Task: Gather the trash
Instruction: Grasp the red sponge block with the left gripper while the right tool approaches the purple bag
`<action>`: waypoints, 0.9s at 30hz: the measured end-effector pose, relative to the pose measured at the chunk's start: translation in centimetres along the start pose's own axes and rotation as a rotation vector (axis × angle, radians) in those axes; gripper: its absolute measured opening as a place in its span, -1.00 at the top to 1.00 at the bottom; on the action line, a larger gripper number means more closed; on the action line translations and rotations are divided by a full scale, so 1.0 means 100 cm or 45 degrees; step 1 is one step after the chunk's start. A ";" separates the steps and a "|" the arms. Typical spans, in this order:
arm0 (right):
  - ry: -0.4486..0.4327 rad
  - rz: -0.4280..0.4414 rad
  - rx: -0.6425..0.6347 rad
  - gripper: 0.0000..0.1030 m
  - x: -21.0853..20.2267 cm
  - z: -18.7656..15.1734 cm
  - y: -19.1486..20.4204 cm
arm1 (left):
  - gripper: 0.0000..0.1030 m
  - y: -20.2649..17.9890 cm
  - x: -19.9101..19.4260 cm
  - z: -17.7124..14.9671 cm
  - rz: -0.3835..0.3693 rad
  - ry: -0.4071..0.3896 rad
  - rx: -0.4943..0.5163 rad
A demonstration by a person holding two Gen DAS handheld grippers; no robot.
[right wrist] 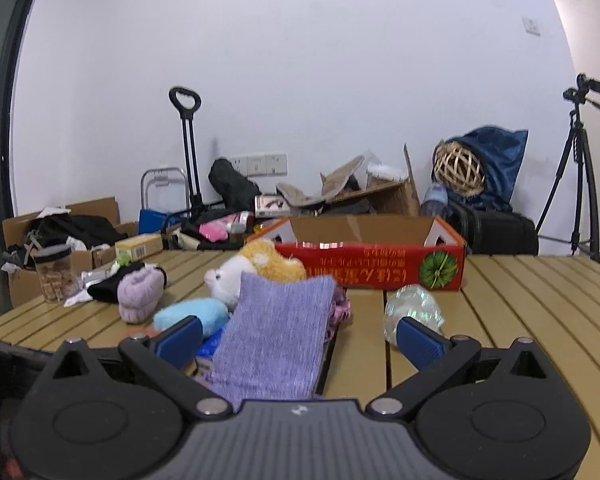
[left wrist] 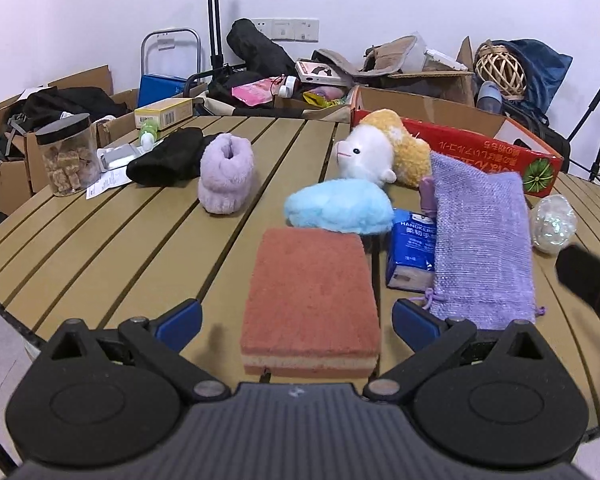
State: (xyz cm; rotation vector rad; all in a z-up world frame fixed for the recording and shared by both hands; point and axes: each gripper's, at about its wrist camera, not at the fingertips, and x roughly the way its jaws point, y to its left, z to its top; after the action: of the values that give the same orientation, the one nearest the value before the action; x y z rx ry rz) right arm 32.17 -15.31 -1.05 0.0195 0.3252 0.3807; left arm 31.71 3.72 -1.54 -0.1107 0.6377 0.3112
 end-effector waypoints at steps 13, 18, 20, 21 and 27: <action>0.064 -0.015 0.047 -1.00 0.021 -0.010 -0.004 | -0.52 -0.004 0.013 -0.002 -0.032 -0.019 0.010; 0.070 -0.002 0.045 -1.00 0.023 -0.012 0.001 | -0.37 -0.003 0.012 -0.006 -0.061 -0.035 0.009; 0.074 0.002 0.043 -1.00 0.025 -0.013 0.001 | -0.37 -0.001 0.011 -0.006 -0.061 -0.050 0.009; 0.077 0.002 0.044 -1.00 0.026 -0.013 0.002 | -0.37 0.000 0.010 -0.006 -0.056 -0.058 0.009; 0.109 0.013 0.052 -1.00 0.037 -0.019 0.007 | -0.37 0.013 0.003 -0.005 -0.035 -0.111 -0.023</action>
State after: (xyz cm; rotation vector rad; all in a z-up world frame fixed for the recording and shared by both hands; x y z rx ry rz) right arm 34.56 -13.39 -3.89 0.0450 0.4172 0.3853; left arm 31.26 4.96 -2.14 -0.1223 0.5463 0.2938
